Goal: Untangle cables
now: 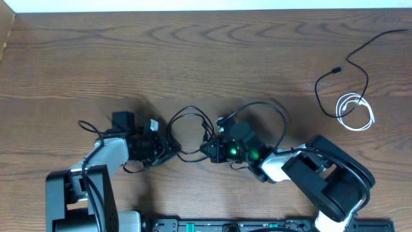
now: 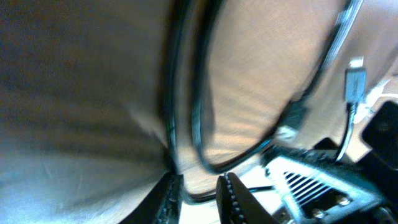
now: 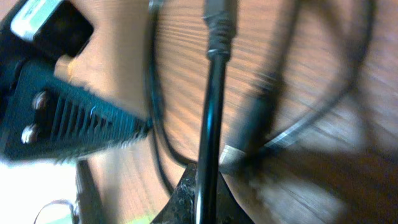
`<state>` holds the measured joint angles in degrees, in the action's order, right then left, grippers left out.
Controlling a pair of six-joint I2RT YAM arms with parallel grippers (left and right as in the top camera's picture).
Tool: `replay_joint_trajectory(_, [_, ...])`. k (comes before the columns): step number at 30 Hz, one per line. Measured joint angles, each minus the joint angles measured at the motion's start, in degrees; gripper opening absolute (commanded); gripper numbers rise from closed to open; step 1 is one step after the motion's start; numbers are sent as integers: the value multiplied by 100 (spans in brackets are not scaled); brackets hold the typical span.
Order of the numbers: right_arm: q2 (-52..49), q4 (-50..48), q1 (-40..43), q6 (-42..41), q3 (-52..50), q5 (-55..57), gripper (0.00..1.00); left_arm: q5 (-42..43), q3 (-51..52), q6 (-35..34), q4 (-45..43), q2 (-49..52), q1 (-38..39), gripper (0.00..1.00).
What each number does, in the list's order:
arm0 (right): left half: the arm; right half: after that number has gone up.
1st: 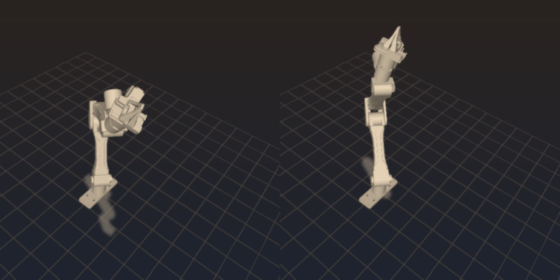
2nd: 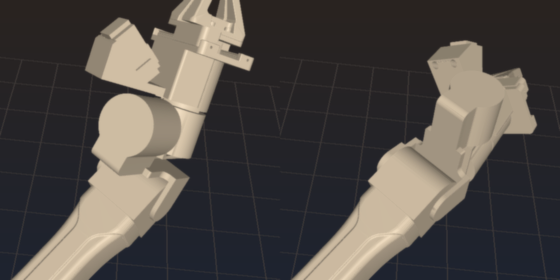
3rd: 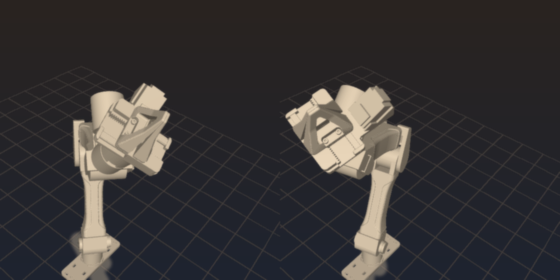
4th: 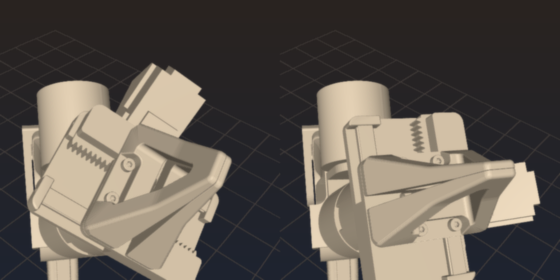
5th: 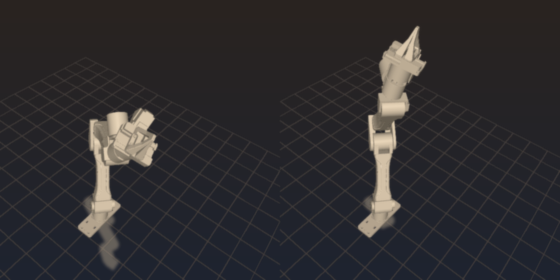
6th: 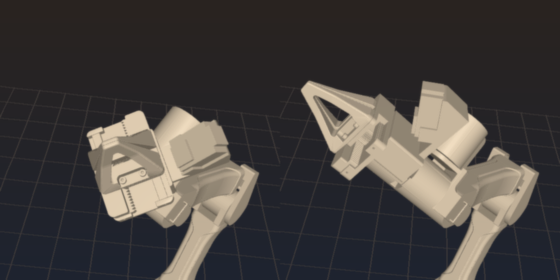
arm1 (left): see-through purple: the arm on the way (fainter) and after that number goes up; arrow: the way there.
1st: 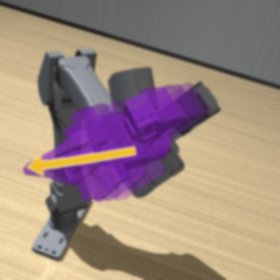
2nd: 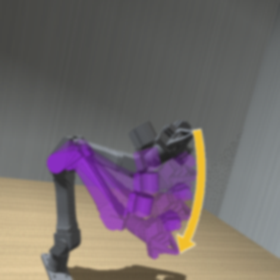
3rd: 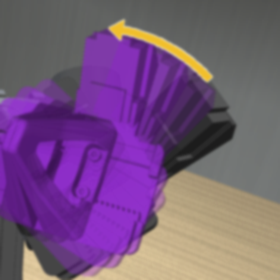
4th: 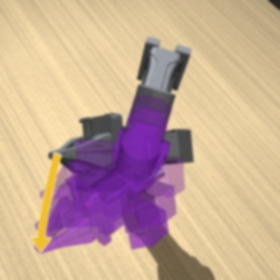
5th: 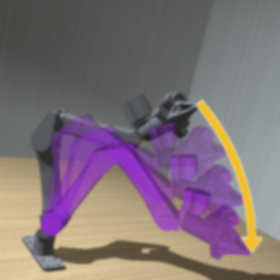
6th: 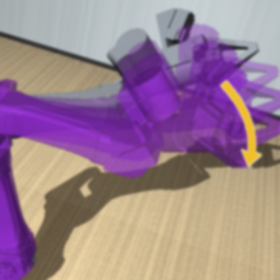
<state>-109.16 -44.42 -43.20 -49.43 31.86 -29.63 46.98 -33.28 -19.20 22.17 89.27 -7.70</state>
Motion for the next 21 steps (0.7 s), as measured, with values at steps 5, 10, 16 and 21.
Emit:
replay_joint_trajectory(5, [-7, -426, 90, 546, -2, -717, 1, 219, -219, 120, -20, -2, -177, 43])
replay_joint_trajectory(10, [-7, -426, 109, 765, -2, -1029, 1, -280, -223, 146, 114, -2, -201, 69])
replay_joint_trajectory(16, [-7, -378, 109, 841, -2, -1145, 1, -632, -420, 131, 197, -199, -205, 100])
replay_joint_trajectory(21, [-7, -339, 109, 850, -2, -1154, 1, -938, -466, 125, 197, -236, -199, 100])
